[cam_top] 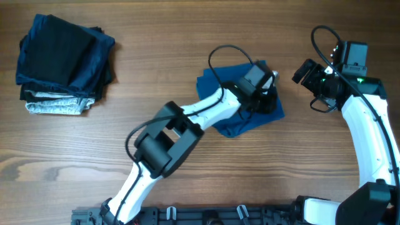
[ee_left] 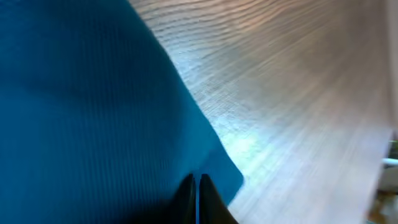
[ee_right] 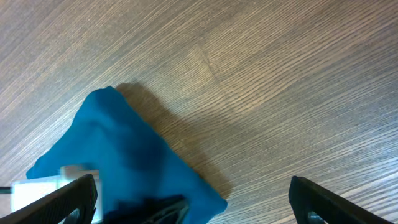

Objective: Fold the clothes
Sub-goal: 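Grasp the folded blue shirt's edge with the left gripper, then drag the folded shirt leftward toward the clothes stack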

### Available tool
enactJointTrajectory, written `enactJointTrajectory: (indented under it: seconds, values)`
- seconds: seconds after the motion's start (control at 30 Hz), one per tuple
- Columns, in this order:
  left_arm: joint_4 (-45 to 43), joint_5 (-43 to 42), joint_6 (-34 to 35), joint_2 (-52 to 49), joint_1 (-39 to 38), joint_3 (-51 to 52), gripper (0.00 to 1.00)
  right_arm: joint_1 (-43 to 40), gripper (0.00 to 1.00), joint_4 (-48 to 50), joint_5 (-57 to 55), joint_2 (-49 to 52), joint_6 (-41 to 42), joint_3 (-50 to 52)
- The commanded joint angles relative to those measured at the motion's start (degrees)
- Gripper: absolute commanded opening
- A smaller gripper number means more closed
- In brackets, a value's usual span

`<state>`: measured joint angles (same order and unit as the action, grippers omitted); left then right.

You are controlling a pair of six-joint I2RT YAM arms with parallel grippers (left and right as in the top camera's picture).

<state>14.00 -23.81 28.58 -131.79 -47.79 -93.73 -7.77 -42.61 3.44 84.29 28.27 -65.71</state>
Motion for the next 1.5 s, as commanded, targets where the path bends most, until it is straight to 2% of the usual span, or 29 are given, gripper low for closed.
enactJointTrajectory:
  seconds: [0.0,0.07,0.17,0.23,0.3,0.4,0.5,0.57,0.7,0.77,0.87,0.93,1.0,1.07,1.23,1.3,1.33,1.4,1.47]
  values:
    - [-2.4,4.9,-4.5,-4.0,0.7,0.0,0.04,0.0,1.00,0.2,0.7,0.4,0.4,0.0]
    - [-3.7,1.7,-4.6,-3.1,2.0,0.0,0.04,0.0,1.00,0.1,0.7,0.4,0.4,0.0]
    - [-6.4,-8.6,-4.5,0.7,4.6,0.0,0.04,0.0,1.00,0.1,0.7,0.4,0.4,0.0]
    - [-11.7,-11.8,-1.3,3.5,7.2,0.0,0.04,0.0,1.00,0.1,0.7,0.4,0.4,0.0]
    - [-15.7,-11.3,-1.2,3.7,8.8,0.0,0.04,0.0,1.00,0.1,0.7,0.4,0.4,0.0]
    - [-16.2,-0.3,-1.4,2.0,11.3,0.0,0.04,0.0,1.00,0.1,0.7,0.4,0.4,0.0]
    - [-13.4,-1.7,-1.4,0.0,12.1,0.0,0.04,0.0,1.00,0.1,0.7,0.4,0.4,0.0]
    - [-8.0,-4.3,-6.5,-0.1,12.1,0.0,0.04,0.0,1.00,0.1,0.7,0.4,0.4,0.0]
    - [-2.4,-6.4,-10.2,5.2,12.2,0.0,0.04,0.0,1.00,0.1,0.7,0.4,0.4,0.0]
    - [-0.4,-4.1,-10.4,8.9,12.2,0.0,0.04,0.0,1.00,0.1,0.7,0.4,0.4,0.0]
    - [6.1,-1.6,-18.2,12.9,12.2,0.0,0.04,0.0,1.00,0.1,0.7,0.4,0.4,0.0]
    - [10.8,5.2,-19.4,13.2,12.2,0.0,0.05,0.0,1.00,0.1,0.7,0.4,0.4,0.0]
    - [15.2,12.9,-19.7,11.7,12.2,0.0,0.05,0.0,0.99,0.1,0.7,0.4,0.4,0.0]
    - [17.4,13.4,-22.8,8.8,12.2,0.0,0.04,0.0,1.00,0.2,0.7,0.4,0.4,0.0]
    - [18.0,13.9,-23.7,1.8,12.2,0.0,0.04,0.0,1.00,0.1,0.7,0.4,0.4,0.0]
    - [18.6,18.8,-23.6,-0.3,12.3,0.0,0.04,0.0,0.99,0.1,0.7,0.4,0.4,0.0]
    - [19.1,22.6,-22.6,-0.5,12.5,0.0,0.04,0.0,1.00,0.1,0.7,0.4,0.4,0.0]
    - [19.9,31.6,-14.2,-0.6,14.5,0.0,0.04,0.0,1.00,0.1,0.7,0.4,0.4,0.0]
    - [21.2,32.2,-7.1,-0.6,18.6,0.0,0.04,0.0,1.00,0.2,0.7,0.4,0.4,0.0]
